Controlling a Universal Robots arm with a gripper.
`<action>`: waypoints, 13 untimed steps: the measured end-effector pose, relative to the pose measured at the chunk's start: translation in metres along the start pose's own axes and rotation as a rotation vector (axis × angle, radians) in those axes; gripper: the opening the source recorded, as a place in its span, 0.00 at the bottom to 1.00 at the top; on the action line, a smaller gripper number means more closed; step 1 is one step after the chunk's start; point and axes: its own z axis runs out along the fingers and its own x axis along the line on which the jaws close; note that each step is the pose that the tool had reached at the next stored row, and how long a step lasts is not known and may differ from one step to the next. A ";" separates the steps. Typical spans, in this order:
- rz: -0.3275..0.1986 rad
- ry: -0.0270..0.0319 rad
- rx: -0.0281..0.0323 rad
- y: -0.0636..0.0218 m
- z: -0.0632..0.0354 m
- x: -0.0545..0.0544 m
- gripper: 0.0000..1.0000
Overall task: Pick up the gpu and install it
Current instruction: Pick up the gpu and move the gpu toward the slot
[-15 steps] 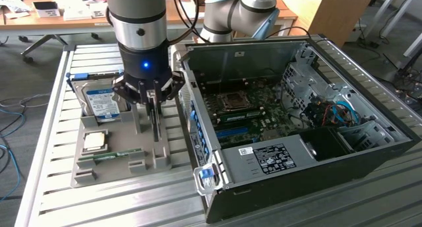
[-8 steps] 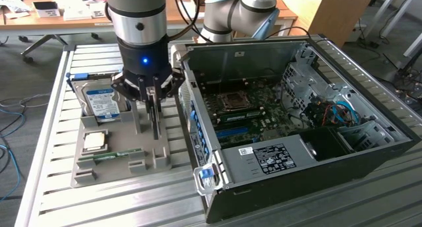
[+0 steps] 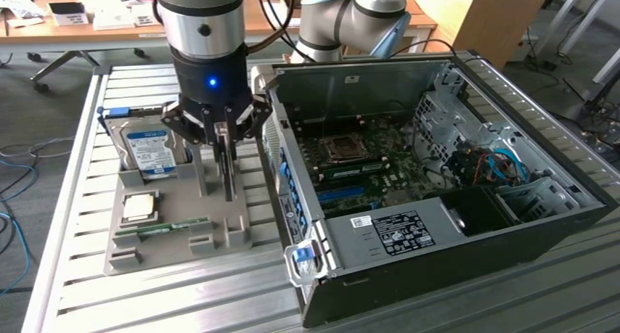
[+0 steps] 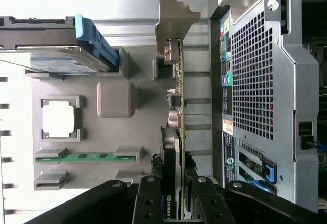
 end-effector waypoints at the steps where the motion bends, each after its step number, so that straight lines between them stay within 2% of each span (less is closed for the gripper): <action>1: 0.000 0.0000 0.0000 0.0000 -0.0009 0.000 0.27; 13: 0.000 -0.0001 -0.0001 0.0005 -0.0103 0.000 0.27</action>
